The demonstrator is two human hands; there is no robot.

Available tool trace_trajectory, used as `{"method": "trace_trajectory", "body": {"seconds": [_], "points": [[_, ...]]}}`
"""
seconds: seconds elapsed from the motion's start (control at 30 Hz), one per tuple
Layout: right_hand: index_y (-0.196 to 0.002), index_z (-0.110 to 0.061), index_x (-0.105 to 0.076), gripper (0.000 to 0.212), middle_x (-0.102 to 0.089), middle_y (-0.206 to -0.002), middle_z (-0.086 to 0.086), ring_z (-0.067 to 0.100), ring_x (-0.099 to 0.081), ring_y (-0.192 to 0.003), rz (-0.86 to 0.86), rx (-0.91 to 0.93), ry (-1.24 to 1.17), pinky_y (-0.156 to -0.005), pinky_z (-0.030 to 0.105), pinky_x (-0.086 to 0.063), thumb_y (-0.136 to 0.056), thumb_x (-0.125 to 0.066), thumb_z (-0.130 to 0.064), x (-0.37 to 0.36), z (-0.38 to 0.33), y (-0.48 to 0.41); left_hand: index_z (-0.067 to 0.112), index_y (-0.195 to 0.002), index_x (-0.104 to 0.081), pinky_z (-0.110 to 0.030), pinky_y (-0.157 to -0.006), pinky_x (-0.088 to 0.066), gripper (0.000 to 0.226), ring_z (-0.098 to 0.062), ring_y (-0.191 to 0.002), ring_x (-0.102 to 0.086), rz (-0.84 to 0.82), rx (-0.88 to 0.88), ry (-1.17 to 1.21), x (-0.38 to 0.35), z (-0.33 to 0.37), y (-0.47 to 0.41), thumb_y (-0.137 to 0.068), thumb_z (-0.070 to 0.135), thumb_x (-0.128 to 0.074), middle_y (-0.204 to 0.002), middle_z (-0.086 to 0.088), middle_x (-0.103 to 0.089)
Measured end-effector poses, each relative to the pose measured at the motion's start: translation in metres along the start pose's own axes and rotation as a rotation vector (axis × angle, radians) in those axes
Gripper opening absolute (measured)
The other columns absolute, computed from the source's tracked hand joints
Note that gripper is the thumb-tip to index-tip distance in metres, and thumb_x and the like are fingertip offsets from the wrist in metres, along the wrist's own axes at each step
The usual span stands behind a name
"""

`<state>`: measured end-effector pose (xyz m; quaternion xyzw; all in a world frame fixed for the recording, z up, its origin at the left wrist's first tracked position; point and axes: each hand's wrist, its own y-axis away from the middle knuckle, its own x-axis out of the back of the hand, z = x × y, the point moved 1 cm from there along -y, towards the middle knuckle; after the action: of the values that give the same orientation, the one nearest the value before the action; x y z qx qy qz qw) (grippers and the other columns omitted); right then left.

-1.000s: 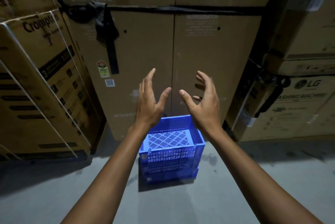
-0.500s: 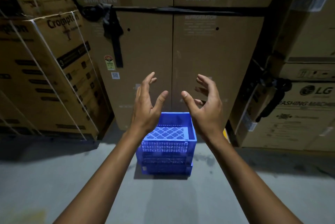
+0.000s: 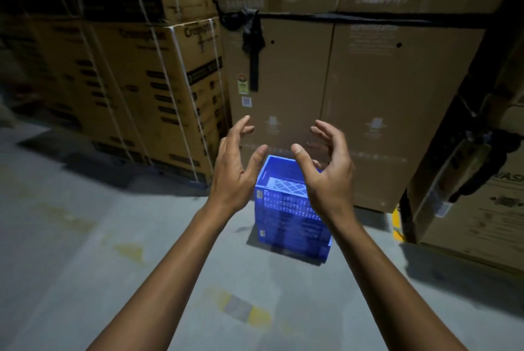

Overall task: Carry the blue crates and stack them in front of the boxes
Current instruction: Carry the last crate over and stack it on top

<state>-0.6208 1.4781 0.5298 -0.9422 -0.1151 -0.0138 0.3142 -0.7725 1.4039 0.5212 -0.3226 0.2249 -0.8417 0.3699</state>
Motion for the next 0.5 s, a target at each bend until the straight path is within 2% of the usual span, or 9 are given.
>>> {"method": "trace_trajectory", "body": {"seconds": [0.07,0.17,0.33,0.5], "points": [[-0.13,-0.028,-0.051,0.049,-0.059,-0.126,-0.008,0.01,-0.059,-0.115,-0.028,0.016,-0.018,-0.089,0.038,-0.055,-0.086,-0.069,-0.039,-0.003,-0.025,0.035,0.033,-0.145,-0.031,-0.049,-0.097,-0.048,0.057,-0.014,-0.124,-0.05,0.047,-0.003,-0.019,0.034,0.014,0.036,-0.093,0.05,-0.048,-0.134,0.007,-0.051],[-0.13,-0.021,-0.053,0.048,-0.062,-0.124,-0.004,0.01,-0.062,-0.11,-0.049,0.003,-0.069,-0.082,0.023,-0.054,-0.087,-0.071,-0.031,-0.009,-0.067,0.095,0.034,-0.145,-0.03,-0.047,-0.095,-0.049,0.055,-0.012,-0.122,-0.05,0.086,0.012,-0.054,0.091,0.032,0.097,-0.095,0.048,-0.049,-0.132,0.009,-0.051],[-0.129,-0.019,-0.054,0.046,-0.063,-0.121,-0.004,0.01,-0.063,-0.105,-0.203,-0.007,-0.141,-0.077,0.011,-0.049,-0.087,-0.072,-0.026,-0.025,-0.139,0.184,0.033,-0.144,-0.031,-0.04,-0.095,-0.05,0.055,-0.008,-0.117,-0.053,0.204,0.105,-0.128,0.181,0.057,0.198,-0.095,0.048,-0.049,-0.125,0.01,-0.056],[-0.132,-0.021,-0.052,0.047,-0.063,-0.122,-0.006,0.005,-0.063,-0.103,-0.353,0.018,-0.213,-0.078,0.017,-0.053,-0.089,-0.071,-0.028,-0.027,-0.204,0.249,0.034,-0.144,-0.032,-0.042,-0.096,-0.05,0.052,-0.008,-0.117,-0.053,0.3,0.167,-0.225,0.249,0.098,0.275,-0.096,0.048,-0.047,-0.126,0.008,-0.057]]}}
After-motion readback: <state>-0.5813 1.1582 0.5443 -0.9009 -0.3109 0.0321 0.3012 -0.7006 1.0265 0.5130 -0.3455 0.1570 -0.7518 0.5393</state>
